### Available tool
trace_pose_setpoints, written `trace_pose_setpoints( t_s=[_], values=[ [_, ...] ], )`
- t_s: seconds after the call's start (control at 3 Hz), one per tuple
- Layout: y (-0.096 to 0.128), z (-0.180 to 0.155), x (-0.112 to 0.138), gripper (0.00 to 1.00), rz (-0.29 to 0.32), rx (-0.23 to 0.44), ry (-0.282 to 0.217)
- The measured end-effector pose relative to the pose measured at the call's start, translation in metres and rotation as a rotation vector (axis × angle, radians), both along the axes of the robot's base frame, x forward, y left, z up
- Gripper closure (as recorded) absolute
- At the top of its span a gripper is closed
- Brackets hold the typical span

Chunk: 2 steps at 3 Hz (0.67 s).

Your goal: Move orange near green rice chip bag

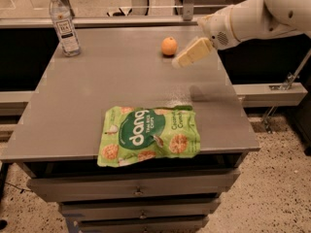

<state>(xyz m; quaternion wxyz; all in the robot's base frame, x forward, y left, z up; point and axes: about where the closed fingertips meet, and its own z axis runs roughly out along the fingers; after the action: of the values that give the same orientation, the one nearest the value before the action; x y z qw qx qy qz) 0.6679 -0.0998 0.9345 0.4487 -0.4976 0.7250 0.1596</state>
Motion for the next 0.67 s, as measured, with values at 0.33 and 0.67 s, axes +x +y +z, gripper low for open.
trace_pose_setpoints(
  t_s=[0.33, 0.67],
  values=[
    [0.026, -0.019, 0.040, 0.00, 0.004, 0.050, -0.013],
    [0.043, -0.042, 0.075, 0.00, -0.015, 0.052, -0.014]
  ],
)
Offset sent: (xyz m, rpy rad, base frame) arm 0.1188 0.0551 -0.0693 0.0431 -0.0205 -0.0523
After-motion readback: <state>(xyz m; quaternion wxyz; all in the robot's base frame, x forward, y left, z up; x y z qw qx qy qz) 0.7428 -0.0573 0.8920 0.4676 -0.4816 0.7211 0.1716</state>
